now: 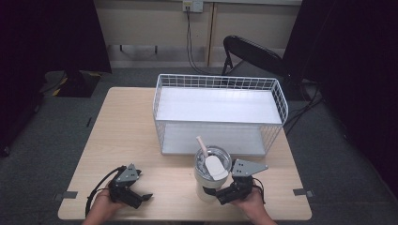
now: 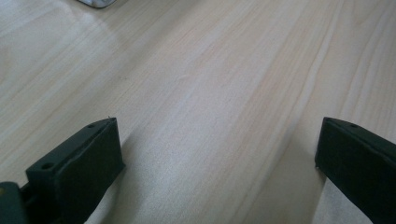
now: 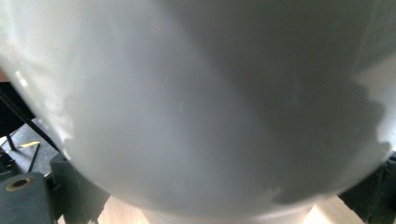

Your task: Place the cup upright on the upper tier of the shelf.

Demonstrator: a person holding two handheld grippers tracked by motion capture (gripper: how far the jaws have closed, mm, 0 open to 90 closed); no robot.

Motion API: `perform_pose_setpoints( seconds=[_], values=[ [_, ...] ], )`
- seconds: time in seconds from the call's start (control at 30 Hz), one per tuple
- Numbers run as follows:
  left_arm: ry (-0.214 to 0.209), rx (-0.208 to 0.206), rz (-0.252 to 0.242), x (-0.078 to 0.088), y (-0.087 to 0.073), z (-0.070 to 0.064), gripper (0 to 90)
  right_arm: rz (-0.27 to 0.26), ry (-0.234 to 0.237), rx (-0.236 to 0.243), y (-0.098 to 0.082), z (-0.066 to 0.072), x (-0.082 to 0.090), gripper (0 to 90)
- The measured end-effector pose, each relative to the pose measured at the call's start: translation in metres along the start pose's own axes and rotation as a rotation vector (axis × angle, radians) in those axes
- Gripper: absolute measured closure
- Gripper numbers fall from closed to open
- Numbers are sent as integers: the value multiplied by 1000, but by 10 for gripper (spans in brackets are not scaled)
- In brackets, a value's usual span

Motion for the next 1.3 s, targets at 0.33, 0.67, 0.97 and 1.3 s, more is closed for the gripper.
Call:
perform_pose_setpoints(
  seconds=[0.33, 0.67, 0.97, 1.3],
  values=[
    [0, 0, 0, 0, 0, 0, 1, -21, -51, 43, 3, 2, 7, 91],
    [0, 0, 0, 0, 0, 0, 1, -31, -26, 28, 13, 1, 14, 93],
    [0, 0, 0, 0, 0, 0, 1, -35, -31, -7, 21, -8, 24, 93],
    [0, 0, 0, 0, 0, 0, 1, -21, -44, -14, 36, -21, 33, 93]
  ],
)
Point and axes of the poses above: each handheld gripper's, and its own axes: x roughly backward along the jaws, y roughly out of its top, z roughly to its left, the point moved 8 cm from there along -x, roughly forward along the jaws, and after that the axes turned 7 degrees about x, right-handed, at the moved point
